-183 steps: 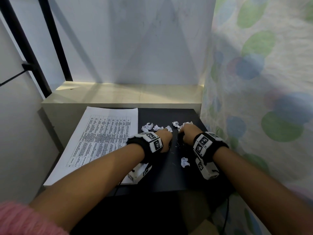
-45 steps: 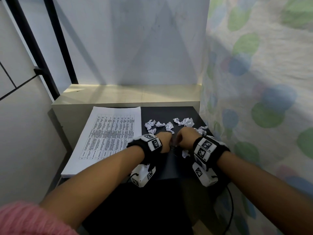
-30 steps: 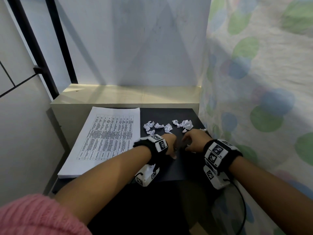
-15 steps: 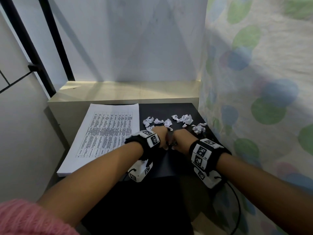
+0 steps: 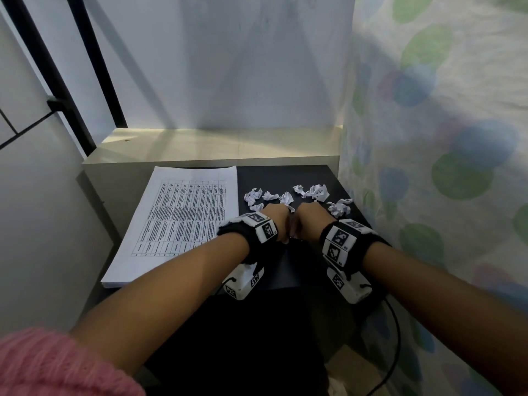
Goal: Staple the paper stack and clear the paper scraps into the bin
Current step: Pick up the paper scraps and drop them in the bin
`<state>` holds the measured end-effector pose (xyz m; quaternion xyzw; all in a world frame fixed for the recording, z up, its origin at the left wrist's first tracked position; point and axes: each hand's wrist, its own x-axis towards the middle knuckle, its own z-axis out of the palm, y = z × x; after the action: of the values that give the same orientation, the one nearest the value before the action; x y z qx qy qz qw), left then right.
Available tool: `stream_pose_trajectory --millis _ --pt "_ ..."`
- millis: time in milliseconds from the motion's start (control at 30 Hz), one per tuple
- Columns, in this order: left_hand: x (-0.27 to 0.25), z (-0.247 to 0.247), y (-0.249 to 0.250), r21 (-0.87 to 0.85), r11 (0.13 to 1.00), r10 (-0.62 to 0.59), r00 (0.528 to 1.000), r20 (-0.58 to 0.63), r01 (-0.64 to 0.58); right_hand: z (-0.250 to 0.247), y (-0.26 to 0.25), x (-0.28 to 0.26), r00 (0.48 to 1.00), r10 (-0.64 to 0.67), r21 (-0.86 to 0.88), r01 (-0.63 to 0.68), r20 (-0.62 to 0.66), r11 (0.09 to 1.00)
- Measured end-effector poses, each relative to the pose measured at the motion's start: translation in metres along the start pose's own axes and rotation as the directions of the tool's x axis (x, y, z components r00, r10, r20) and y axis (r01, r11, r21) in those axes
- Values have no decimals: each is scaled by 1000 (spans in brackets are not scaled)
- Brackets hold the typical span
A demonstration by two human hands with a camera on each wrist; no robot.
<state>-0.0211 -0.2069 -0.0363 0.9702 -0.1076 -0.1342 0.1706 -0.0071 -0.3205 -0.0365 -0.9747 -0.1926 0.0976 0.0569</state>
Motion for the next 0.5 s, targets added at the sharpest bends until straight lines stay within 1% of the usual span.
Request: stream_pose_trajectory --millis 167,300,500 --pt "-2 -1 1 -1 1000 -2 1000 -3 2 -6 -1 1 998 13 57 -16 60 998" --pt "-3 -1 1 -9 1000 -22 1000 -2 22 -5 3 3 993 42 210 -65 113 976" --pt "0 1 -3 -21 999 -38 999 -21 37 -3 16 3 992 86 398 -115 91 910"
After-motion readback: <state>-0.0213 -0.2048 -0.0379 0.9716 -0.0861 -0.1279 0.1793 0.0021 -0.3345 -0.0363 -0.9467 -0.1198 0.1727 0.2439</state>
